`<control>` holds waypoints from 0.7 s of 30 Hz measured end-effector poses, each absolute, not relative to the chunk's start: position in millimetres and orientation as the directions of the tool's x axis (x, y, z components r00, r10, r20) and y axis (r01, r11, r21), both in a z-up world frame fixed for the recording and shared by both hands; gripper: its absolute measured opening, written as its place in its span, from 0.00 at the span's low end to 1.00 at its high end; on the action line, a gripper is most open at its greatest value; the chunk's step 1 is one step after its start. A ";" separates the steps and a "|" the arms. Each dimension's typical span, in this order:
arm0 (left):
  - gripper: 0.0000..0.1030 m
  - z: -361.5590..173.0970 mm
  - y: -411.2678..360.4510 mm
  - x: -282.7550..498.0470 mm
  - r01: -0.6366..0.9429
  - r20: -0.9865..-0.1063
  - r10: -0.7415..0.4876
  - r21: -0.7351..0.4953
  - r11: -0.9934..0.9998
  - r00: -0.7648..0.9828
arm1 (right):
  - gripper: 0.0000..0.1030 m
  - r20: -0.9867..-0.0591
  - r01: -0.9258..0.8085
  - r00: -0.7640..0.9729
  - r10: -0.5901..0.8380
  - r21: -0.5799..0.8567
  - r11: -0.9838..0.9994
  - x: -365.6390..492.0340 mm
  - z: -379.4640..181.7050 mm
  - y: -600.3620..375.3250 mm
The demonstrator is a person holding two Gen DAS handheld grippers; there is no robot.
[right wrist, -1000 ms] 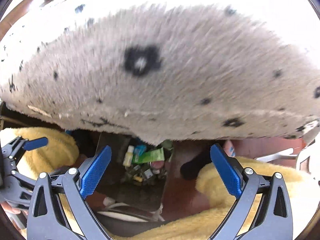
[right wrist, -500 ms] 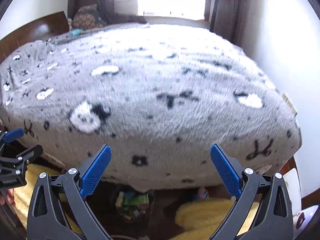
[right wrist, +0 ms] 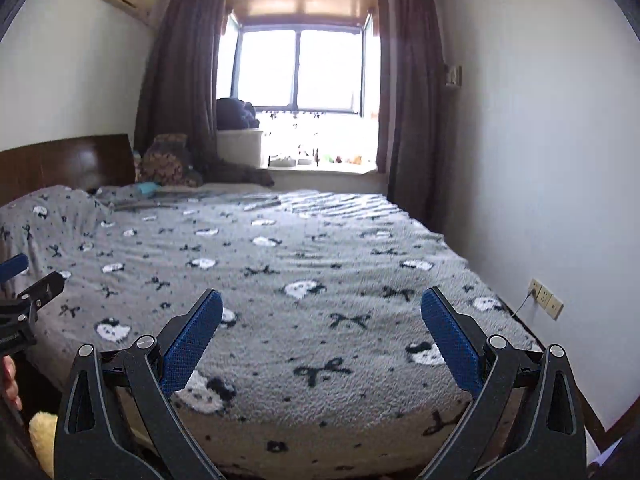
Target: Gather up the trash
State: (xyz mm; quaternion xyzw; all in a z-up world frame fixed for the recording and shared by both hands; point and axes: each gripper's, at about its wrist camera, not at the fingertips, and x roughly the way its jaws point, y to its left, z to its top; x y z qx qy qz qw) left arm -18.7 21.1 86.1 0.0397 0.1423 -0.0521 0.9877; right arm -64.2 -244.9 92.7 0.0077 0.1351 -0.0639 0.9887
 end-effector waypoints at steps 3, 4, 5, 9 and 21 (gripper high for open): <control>0.92 93.6 21.7 -24.0 0.096 -0.259 -0.078 0.059 0.994 0.963 | 0.97 -0.232 0.162 0.961 -0.152 0.024 0.987 -69.3 104.3 -248.5; 0.92 94.4 21.9 -25.3 0.096 -0.254 -0.079 0.056 0.994 0.964 | 0.97 -0.229 0.172 0.960 -0.159 0.037 0.984 -70.1 106.5 -250.1; 0.92 95.4 21.2 -25.9 0.099 -0.251 -0.083 0.054 0.994 0.965 | 0.97 -0.227 0.175 0.961 -0.159 0.050 0.983 -71.0 109.1 -252.0; 0.92 93.7 18.6 -27.9 0.130 -0.251 -0.115 0.043 0.991 0.961 | 0.97 -0.235 0.180 0.959 -0.158 0.075 0.981 -67.4 113.5 -256.2; 0.92 91.4 21.4 -27.3 0.113 -0.252 -0.098 0.044 0.993 0.963 | 0.97 -0.244 0.168 0.958 -0.150 0.055 0.984 -69.5 119.2 -250.1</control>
